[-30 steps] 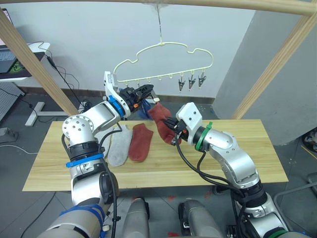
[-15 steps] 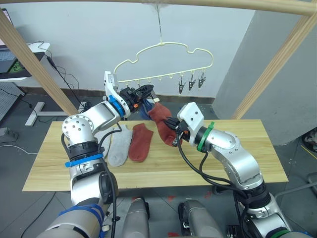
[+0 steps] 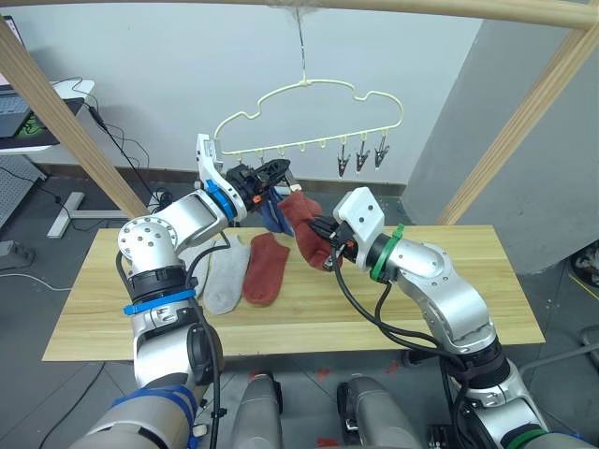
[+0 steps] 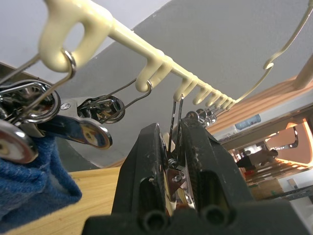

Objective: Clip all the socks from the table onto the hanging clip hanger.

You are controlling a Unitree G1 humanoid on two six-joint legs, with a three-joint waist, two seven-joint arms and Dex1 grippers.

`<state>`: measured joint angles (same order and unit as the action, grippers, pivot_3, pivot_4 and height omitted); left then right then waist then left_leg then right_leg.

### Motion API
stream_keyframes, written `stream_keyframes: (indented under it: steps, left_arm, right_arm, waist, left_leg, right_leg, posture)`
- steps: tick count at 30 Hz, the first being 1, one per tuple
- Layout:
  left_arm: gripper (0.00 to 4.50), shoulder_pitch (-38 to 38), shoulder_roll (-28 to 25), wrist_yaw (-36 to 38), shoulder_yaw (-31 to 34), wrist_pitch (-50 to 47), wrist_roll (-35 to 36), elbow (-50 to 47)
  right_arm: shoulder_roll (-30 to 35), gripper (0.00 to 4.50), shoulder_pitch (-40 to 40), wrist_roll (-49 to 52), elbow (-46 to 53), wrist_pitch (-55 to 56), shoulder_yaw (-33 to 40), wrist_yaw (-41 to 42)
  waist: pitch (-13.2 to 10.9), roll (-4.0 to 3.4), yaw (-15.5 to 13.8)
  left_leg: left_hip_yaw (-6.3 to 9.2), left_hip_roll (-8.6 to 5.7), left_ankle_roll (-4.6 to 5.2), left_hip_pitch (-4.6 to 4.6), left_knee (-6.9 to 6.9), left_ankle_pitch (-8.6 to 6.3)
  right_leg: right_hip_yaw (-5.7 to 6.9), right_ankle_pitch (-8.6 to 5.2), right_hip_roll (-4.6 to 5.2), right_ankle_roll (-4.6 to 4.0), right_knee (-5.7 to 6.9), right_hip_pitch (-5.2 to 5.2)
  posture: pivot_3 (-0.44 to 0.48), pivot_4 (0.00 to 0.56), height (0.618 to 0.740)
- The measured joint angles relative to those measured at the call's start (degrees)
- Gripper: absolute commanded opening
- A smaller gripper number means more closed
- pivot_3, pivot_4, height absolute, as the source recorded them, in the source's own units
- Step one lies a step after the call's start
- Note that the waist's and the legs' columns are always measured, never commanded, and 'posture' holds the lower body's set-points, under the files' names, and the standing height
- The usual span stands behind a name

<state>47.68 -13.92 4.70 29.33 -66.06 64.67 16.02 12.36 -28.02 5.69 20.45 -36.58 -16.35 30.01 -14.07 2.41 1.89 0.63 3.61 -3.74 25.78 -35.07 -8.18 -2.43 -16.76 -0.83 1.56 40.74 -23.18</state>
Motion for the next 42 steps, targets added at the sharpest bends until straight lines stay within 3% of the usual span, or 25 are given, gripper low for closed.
stream_keyframes:
  steps: [32,40,41,42]
  left_arm:
    - [0.32,0.2,-0.4,1.7,-1.0,-1.0,-0.1,0.1]
    - [0.32,-0.9,-2.5,5.7,-4.8,0.7,-3.3,-2.3]
    - [1.03,-1.2,-2.7,6.5,-5.4,1.3,-3.8,-2.9]
    - [1.17,-1.5,-2.7,7.1,-5.6,1.7,-4.4,-3.2]
  right_arm:
    - [2.2,0.02,-2.0,-10.1,-9.6,14.8,-3.2,-1.7]
    - [1.6,0.02,-2.0,-10.6,-9.6,14.9,-3.1,-1.5]
    - [1.5,0.0,-2.0,-10.6,-9.6,14.9,-3.1,-1.5]
    - [1.3,0.0,-2.0,-10.6,-9.6,14.9,-3.1,-1.5]
  waist:
    - [0.0,0.0,0.0]
    - [0.0,0.0,0.0]
    - [0.0,0.0,0.0]
    - [0.0,0.0,0.0]
  left_leg:
    - [-0.01,0.0,0.0,0.02,0.03,0.0]
    - [-0.01,0.01,-0.01,0.02,0.04,0.0]
    - [-0.01,0.0,-0.01,0.02,0.04,0.0]
    - [-0.01,0.0,-0.01,0.02,0.05,0.0]
  right_leg:
    - [0.01,0.02,0.0,-0.03,-0.04,-0.01]
    - [0.01,0.05,0.0,-0.09,-0.05,-0.01]
    - [0.01,0.07,0.01,-0.12,-0.05,-0.01]
    - [0.01,0.07,0.01,-0.11,-0.05,-0.01]
  posture:
    - [-0.034,0.177,0.74]
    - [-0.032,0.179,0.74]
    - [-0.03,0.183,0.74]
    - [-0.03,0.184,0.74]
